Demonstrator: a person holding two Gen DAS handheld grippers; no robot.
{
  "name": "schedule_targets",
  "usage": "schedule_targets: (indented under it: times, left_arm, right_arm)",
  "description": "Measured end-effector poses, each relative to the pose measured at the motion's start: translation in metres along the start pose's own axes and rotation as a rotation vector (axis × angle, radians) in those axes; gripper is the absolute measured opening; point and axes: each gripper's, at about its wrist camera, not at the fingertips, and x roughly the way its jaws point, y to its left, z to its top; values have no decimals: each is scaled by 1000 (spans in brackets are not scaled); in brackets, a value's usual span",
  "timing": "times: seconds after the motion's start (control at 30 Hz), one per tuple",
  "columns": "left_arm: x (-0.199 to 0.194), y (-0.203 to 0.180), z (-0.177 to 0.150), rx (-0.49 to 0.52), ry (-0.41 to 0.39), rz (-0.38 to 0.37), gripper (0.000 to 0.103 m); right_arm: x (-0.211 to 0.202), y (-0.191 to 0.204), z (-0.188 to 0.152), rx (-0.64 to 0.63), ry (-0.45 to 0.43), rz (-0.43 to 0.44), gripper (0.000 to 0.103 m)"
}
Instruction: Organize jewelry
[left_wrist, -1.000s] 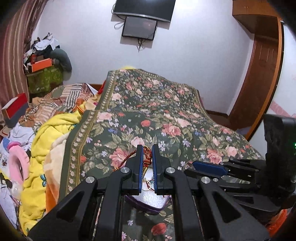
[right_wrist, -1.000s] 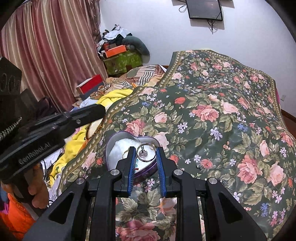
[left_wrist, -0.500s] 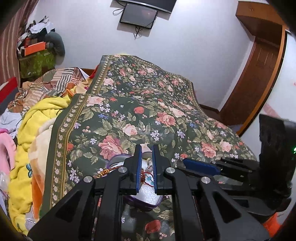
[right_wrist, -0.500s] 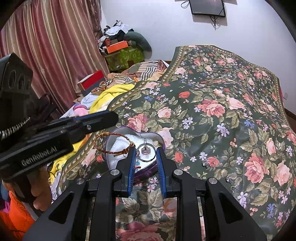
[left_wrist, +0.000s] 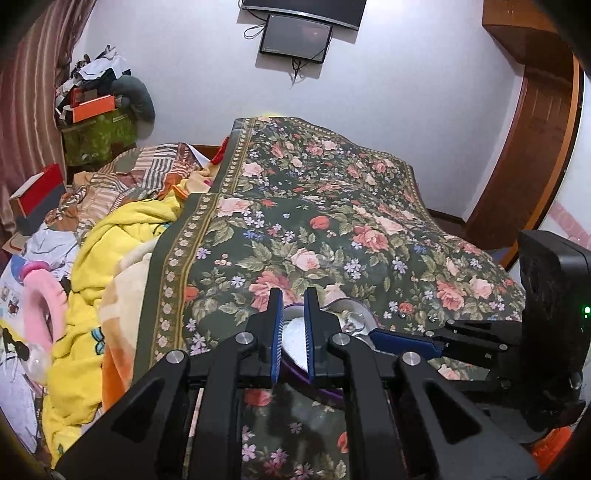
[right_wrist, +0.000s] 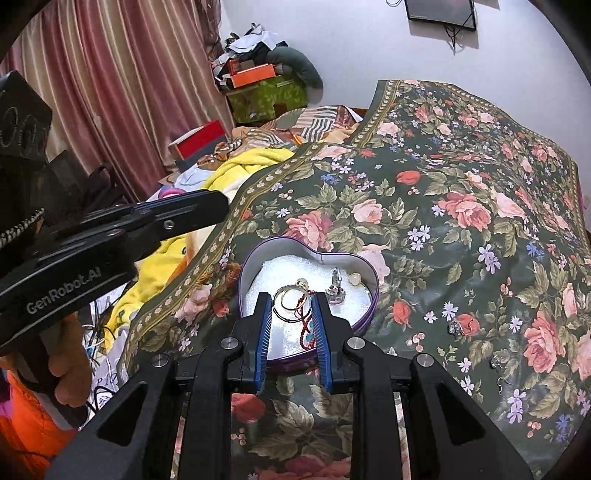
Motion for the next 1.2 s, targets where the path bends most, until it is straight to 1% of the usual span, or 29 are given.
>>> schedule_targets:
  times: [0.03,0.1,0.17,0.23,0.3,0.43,0.57,0.67,0.8,0.87,0.9,0.93,1.0,1.1,1.2]
  left_arm:
    - [-2,1,-1,5,-2,9,18]
    - [-7,6,-6,16,-11,42,47]
    - [-13,13,-13,31,-18,92,51]
    - [-13,21,-20,39,8,121,52]
    - [-10,32,-31,33,52,146,52]
    - [-6,49,-51,5,126,168,52]
    - [-12,63,-67,-30,154,174,52]
    - [-20,70,-75,-52,157,162,52]
    - [-29,80,-83,-52,170,205,52]
    - [-35,90,-83,-83,168,226,52]
    - [-37,94,-82,-101,164,232,52]
    - [-41,99,-80,-125,152,242,52]
    - [-50,107,-74,-158,125,256,52]
    - [-64,114,-63,-181,72,268,52]
    - [-68,119,-58,-165,56,307,52]
  right_arm:
    - [0,0,0,1,1,1,20]
    - [-1,-1,0,4,0,1,20]
    - [-2,0,-1,5,-2,2,20]
    - [0,0,0,2,1,3,20]
    - [1,2,0,-2,4,0,20]
    - [2,3,0,-8,4,-7,20]
    - [2,3,0,-5,4,-14,20]
    - [3,3,1,0,4,-17,20]
    - [6,3,1,3,16,-18,20]
    - [8,3,1,6,28,-14,20]
    - [10,3,1,10,35,-12,23]
    - [10,3,0,13,40,-9,25]
    - [10,3,-1,15,42,-9,33]
    - [7,4,-1,10,35,-15,34]
    - [2,3,-1,16,24,-12,34]
